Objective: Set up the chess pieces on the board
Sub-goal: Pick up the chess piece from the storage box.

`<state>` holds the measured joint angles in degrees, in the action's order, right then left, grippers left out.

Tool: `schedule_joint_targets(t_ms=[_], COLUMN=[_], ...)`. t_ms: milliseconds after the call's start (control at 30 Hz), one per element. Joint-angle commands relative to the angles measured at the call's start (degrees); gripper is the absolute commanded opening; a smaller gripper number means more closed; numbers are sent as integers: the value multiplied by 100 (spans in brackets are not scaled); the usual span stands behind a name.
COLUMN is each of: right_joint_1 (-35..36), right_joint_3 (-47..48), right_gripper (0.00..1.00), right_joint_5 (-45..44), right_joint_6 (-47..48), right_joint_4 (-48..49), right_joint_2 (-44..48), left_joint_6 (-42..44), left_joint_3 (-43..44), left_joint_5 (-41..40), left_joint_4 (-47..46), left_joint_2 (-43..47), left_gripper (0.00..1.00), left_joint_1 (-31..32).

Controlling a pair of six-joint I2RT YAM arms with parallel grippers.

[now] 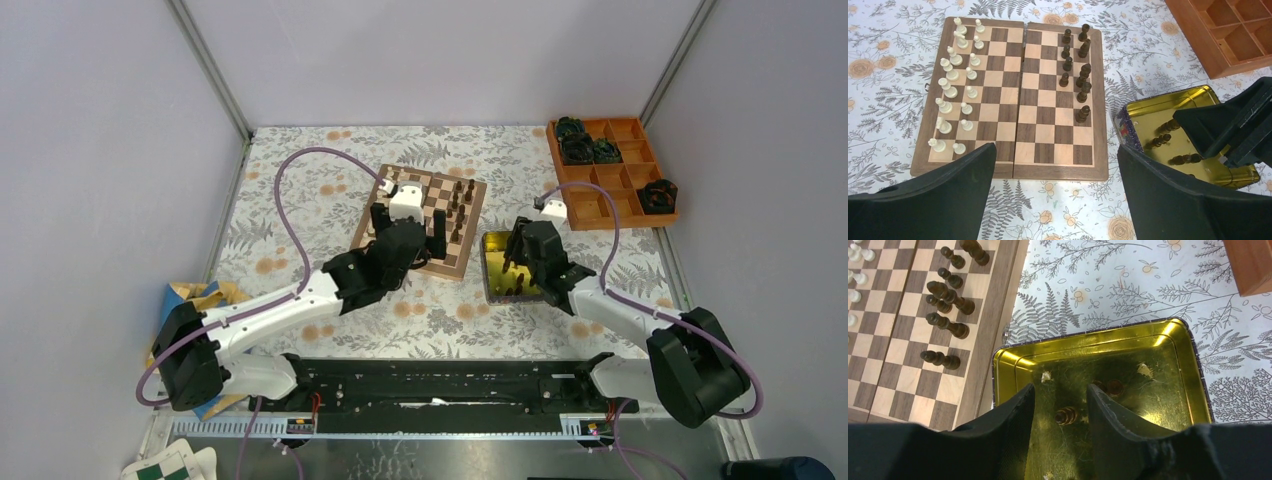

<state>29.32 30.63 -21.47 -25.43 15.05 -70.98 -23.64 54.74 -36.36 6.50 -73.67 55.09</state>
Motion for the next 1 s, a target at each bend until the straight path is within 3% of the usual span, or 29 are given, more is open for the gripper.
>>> schedule_joint_targets(t_ms=[0,967], right_joint_1=[139,391], right_joint_3=[-13,-199], right_gripper=[46,40], right_joint_5=[156,-84], right_joint_6=[-7,19], right_joint_4=[6,96], right_joint_2=[-99,-537], left_joint_6=[-145,-207], left_joint_3=[-134,-401], left_joint_5=[-322,-372], left_joint_4=[-192,-414], left_joint_2=[179,325], left_gripper=[99,99], left_joint_1=[25,20])
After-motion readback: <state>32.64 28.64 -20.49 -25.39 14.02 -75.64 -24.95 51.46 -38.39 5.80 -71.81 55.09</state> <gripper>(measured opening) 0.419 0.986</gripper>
